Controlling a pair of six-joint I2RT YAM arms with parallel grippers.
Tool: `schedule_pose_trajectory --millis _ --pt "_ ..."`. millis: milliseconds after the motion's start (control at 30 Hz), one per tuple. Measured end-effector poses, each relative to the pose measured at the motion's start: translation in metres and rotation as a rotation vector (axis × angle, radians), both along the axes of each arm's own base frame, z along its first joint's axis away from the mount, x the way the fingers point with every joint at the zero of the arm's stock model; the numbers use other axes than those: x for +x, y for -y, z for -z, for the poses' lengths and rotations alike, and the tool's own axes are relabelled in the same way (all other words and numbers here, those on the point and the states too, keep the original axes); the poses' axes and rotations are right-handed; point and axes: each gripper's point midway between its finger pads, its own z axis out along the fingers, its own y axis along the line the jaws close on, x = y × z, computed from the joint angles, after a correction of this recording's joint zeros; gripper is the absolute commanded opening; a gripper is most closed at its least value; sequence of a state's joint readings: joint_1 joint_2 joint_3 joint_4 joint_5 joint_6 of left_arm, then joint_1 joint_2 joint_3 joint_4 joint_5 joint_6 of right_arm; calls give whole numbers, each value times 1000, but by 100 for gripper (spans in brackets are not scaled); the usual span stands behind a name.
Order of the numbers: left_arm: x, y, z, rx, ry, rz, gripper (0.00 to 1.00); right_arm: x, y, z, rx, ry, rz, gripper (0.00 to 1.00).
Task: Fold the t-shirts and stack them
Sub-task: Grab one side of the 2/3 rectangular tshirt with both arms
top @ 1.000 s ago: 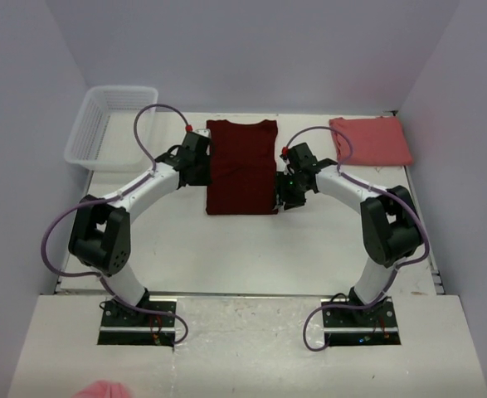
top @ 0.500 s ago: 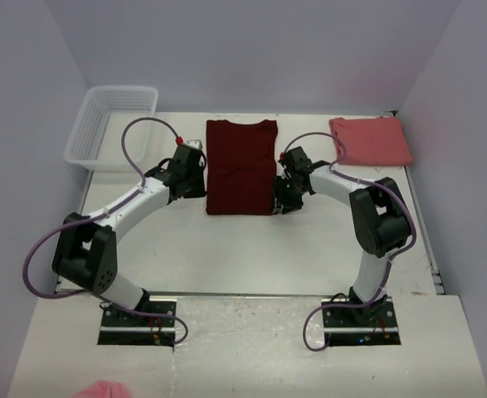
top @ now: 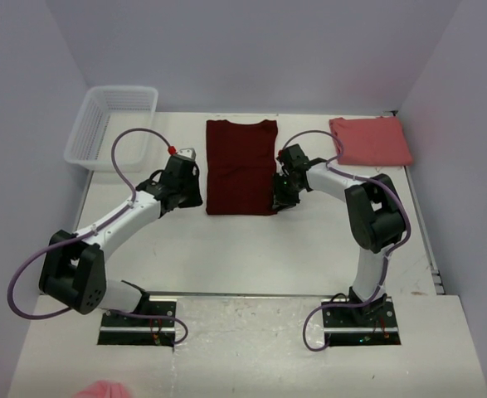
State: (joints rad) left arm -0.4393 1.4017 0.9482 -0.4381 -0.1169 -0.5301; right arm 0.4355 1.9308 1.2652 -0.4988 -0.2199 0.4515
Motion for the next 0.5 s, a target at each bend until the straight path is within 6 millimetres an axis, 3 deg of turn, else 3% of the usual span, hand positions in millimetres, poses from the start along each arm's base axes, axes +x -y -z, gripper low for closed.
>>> schedule_pose_trajectory --millis 133,200,300,500 --pt "-4 -1 -2 -12 9 -10 44 0 -1 0 4 -1 5 21" --pt "-5 -2 -3 -14 12 -10 44 1 -1 0 7 -1 9 10" --pt "-6 -3 -2 -12 10 -11 45 0 -2 2 13 -3 16 2" --pt "-7 -2 -1 -21 6 -12 48 -1 -2 3 18 -3 22 0"
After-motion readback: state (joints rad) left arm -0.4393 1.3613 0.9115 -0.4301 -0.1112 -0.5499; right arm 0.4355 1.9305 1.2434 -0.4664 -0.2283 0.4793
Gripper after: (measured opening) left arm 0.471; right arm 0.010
